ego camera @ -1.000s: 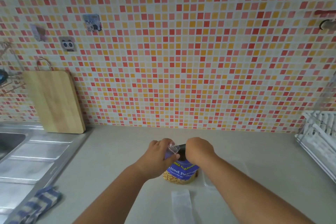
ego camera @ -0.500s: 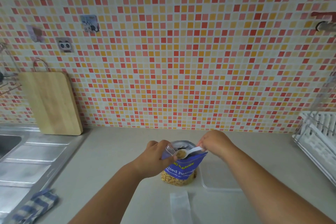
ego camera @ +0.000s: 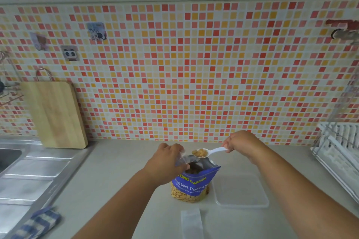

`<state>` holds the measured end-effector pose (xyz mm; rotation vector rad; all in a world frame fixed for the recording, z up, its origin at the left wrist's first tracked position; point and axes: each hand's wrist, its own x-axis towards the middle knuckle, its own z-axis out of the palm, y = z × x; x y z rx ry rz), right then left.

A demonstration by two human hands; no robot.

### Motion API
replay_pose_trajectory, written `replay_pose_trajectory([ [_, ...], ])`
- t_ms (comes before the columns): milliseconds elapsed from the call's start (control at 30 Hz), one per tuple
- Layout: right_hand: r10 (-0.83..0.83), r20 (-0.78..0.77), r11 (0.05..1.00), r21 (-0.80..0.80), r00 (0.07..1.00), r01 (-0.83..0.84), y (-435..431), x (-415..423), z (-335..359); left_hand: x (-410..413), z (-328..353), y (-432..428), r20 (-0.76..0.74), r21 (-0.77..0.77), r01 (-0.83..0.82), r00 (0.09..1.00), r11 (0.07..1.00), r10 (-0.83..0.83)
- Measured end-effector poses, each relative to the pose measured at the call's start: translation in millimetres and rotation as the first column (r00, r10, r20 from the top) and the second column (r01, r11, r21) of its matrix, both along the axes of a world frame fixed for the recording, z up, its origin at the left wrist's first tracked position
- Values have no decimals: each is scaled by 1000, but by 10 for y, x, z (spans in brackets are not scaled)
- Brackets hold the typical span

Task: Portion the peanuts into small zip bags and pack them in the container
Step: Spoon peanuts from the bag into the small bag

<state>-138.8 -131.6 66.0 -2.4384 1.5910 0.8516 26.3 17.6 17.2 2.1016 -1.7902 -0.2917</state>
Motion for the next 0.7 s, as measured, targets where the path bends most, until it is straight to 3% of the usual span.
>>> replay_pose_trajectory([
  [167,55,198,998,-28,979,-51,87,-45,84,-45,5,-70,32,35,10,999,999,-11],
  [367,127,132,991,-59,983,-120,165,234,169,-129,-19,-133,31,5,13,999,1000,-14],
  [433,177,248,981,-119,952,-152,255,322,227,-173,-24,-159,8,-25,13,1000,1000,-13],
  [500,280,423,956,-208,862,-208,427,369,304,-197,-43,-187,-94,-67,-21,995,998,15],
  [567,439,413,886,-348,798,-306,646,389,450,-199,-51,-195,-232,-105,-76,972,992,49],
  [700,670,275,631,-700,690,-335,828,275,753,-81,-118,-148,-433,-171,-159,899,972,71],
])
